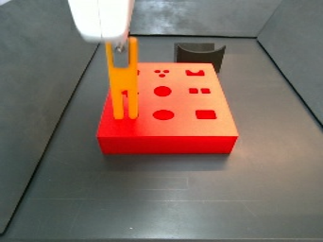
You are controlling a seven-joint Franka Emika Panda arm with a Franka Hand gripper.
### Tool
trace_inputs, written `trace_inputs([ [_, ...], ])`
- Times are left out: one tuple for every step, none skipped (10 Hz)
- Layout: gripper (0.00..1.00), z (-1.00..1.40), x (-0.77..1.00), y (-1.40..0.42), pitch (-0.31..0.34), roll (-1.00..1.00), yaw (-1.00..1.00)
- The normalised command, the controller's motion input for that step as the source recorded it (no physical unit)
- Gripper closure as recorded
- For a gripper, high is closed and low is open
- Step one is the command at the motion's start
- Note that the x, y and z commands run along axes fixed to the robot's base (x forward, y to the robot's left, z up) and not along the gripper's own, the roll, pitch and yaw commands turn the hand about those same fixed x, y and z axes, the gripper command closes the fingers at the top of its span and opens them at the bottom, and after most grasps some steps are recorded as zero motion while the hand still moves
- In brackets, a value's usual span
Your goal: Insert the square-circle object.
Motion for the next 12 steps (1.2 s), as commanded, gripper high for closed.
trace_inputs([
  [1.00,-0.39,0.00,0.00,-0.057,0.03,0.00],
  [1.00,-0.68,0.00,0.00,-0.159,0.00,0.00],
  [1.00,-0.89,-0.08,0.00,-0.189,-0.02,0.00],
  [1.00,-0.92,-0.05,0.00,-0.156,-0.04,0.00],
  [1.00,-0.92,-0.05,0.00,-0.176,-0.03,-0.03],
  [1.00,-1.00,-0.09,0.00,-0.144,0.00,-0.11],
  [1.00,-1.00,-0.15,0.00,-0.131,0.00,-0.14],
  [1.00,-1.00,-0.15,0.00,-0.134,0.00,-0.17],
  [1.00,-0.78,0.00,-0.01,-0.033,0.06,-0.12],
  [1.00,0.00,0.00,0.00,0.000,0.07,0.00],
  [1.00,0.00,0.00,0.00,0.000,0.01,0.00],
  [1.00,0.00,0.00,0.00,0.000,0.00,0.00],
])
